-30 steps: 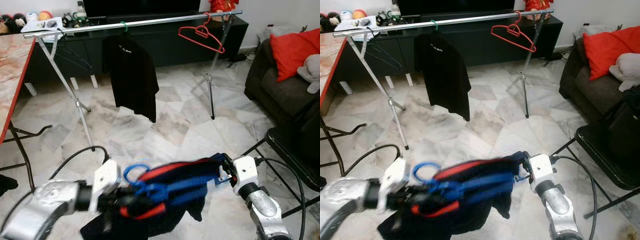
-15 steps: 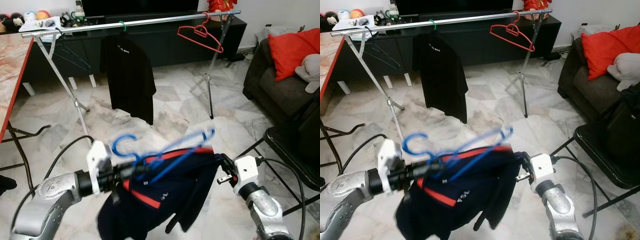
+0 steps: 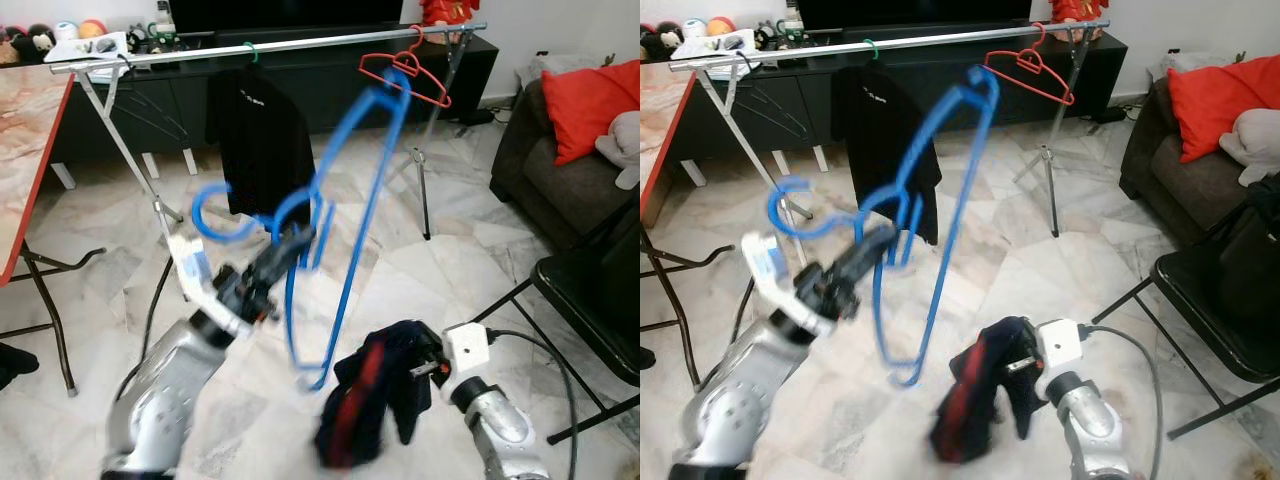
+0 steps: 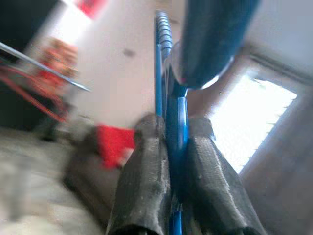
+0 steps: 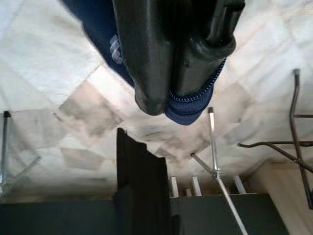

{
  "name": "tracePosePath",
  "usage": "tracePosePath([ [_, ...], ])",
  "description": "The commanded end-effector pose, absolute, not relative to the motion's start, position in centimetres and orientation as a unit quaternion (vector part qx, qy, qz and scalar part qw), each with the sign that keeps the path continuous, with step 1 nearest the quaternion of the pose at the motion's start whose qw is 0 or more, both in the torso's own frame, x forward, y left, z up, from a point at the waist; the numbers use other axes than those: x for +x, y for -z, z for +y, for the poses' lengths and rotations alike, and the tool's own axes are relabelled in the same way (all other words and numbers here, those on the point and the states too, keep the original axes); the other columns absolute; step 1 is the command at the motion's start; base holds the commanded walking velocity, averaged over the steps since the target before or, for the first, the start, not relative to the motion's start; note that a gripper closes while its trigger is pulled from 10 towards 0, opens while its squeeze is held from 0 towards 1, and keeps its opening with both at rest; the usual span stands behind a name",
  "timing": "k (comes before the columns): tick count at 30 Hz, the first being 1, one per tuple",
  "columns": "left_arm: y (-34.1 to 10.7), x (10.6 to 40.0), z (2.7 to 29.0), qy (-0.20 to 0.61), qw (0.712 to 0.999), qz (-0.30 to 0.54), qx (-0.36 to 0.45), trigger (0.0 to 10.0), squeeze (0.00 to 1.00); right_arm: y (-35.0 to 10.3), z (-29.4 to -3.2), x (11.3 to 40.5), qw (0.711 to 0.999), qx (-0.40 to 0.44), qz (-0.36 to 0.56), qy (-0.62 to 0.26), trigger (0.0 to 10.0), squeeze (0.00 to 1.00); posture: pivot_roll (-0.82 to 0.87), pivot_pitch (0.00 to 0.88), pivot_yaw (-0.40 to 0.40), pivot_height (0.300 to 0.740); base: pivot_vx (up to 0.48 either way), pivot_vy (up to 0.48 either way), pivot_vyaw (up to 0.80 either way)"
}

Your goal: Hang hanger

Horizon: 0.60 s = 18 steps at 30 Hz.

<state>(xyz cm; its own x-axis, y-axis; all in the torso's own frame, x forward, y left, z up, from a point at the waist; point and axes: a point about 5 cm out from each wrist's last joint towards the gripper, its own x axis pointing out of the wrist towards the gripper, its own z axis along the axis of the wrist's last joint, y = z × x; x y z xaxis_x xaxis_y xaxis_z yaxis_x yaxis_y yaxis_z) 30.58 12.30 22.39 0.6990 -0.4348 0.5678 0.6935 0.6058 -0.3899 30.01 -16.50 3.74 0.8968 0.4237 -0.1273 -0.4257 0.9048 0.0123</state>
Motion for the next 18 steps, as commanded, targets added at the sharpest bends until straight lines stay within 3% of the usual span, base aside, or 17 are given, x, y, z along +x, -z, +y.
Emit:
tracePosePath([
  [1,-21.0,31.3,13.4,0.263,0.916,-0.185,-0.24,10.0,0.0,-4.1,-17.0,30.0,0.976,-0.009,0.054,-0.21,0.0,0.0,0.01,0.129,-0.032,0.74,0.0,0.0,0.0],
  [2,-18.8,32.0,14.1,0.232,0.958,-0.126,-0.109,10.0,0.0,-4.2,-17.3,30.1,0.981,0.003,0.048,-0.188,0.0,0.0,0.01,0.132,-0.025,0.74,0.0,0.0,0.0],
  [3,-18.8,32.0,14.1,0.232,0.958,-0.126,-0.109,10.0,0.0,-4.2,-17.3,30.1,0.981,0.003,0.048,-0.188,0.0,0.0,0.01,0.132,-0.025,0.74,0.0,0.0,0.0],
  [5,-14.6,31.5,15.6,0.228,0.973,-0.045,0.017,10.0,0.0,-4.7,-18.1,30.4,0.989,0.018,0.032,-0.144,0.0,0.0,0.01,0.135,-0.023,0.74,0.0,0.0,0.0],
  [7,-9.7,29.7,17.8,0.225,0.963,0.044,0.143,10.0,0.0,-5.2,-19.0,30.6,0.995,0.038,0.013,-0.094,0.0,0.0,0.01,0.144,-0.013,0.74,0.0,0.0,0.0],
  [12,-8.2,29.0,18.5,0.222,0.958,0.073,0.165,10.0,0.0,-5.4,-19.1,30.7,0.995,0.045,0.006,-0.083,0.0,0.0,0.01,0.144,-0.013,0.74,0.0,0.0,0.0],
  [13,-4.9,27.2,21.1,0.165,0.964,0.135,0.161,10.0,0.0,-5.8,-19.3,30.7,0.996,0.058,-0.009,-0.063,0.0,0.0,0.02,0.144,-0.009,0.74,0.0,0.0,0.0],
  [18,-0.1,23.4,24.6,0.074,0.96,0.233,0.137,10.0,0.0,-6.3,-19.2,30.8,0.996,0.064,-0.026,-0.051,0.0,0.0,0.02,0.139,-0.007,0.74,0.0,0.0,0.0],
])
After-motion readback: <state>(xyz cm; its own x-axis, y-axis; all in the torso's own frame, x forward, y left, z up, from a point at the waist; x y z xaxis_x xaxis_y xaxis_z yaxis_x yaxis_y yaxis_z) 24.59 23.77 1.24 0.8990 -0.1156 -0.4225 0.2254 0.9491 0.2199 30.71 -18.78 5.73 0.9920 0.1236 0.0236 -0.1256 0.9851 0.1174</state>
